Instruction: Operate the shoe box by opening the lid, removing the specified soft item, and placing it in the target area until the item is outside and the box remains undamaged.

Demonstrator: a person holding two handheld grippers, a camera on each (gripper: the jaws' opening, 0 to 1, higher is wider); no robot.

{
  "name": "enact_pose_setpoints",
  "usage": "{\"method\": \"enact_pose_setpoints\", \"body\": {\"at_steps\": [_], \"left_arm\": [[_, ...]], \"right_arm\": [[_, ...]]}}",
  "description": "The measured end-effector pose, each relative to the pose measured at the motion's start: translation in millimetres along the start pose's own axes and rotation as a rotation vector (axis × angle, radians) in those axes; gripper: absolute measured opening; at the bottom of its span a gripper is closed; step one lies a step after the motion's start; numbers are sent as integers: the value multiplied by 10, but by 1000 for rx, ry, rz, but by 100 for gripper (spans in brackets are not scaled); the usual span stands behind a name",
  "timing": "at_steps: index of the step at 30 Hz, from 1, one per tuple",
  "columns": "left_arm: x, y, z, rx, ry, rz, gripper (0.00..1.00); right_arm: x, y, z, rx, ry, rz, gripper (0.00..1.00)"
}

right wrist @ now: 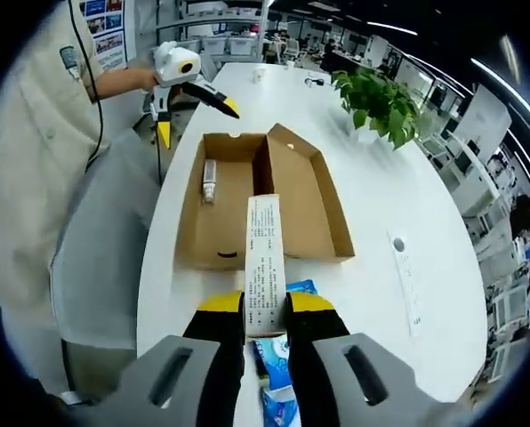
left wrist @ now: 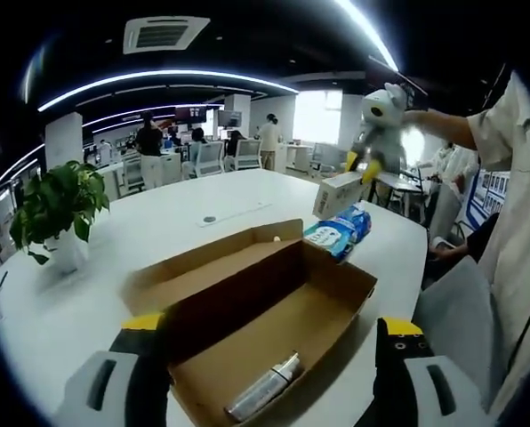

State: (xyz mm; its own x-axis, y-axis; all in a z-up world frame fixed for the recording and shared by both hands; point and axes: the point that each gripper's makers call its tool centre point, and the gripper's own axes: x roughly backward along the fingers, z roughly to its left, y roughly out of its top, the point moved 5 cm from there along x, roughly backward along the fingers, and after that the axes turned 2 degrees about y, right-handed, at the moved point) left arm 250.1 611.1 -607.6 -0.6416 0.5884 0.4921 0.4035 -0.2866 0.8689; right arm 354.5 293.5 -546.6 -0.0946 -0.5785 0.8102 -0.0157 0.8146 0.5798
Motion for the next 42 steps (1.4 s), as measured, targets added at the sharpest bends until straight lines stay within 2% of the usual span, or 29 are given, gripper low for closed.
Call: {"method": "enact_pose_setpoints", "body": {"at_steps": [8, 17, 34, 42], "left_arm": [[-5, -20, 14, 1, 3, 12, 98], [-20, -80, 11, 14, 10, 20, 98], [0, -179, 76, 40, 33, 41, 97], [-29, -230, 59, 56, 39, 56, 96]], "right_arm": [[82, -186, -154, -21, -35, 22, 14], [87, -524, -341, -53, -65, 93, 15], [-142, -1061, -776, -116, -109, 171, 15], [-203, -1374, -969, -146, -124, 240, 15]]}}
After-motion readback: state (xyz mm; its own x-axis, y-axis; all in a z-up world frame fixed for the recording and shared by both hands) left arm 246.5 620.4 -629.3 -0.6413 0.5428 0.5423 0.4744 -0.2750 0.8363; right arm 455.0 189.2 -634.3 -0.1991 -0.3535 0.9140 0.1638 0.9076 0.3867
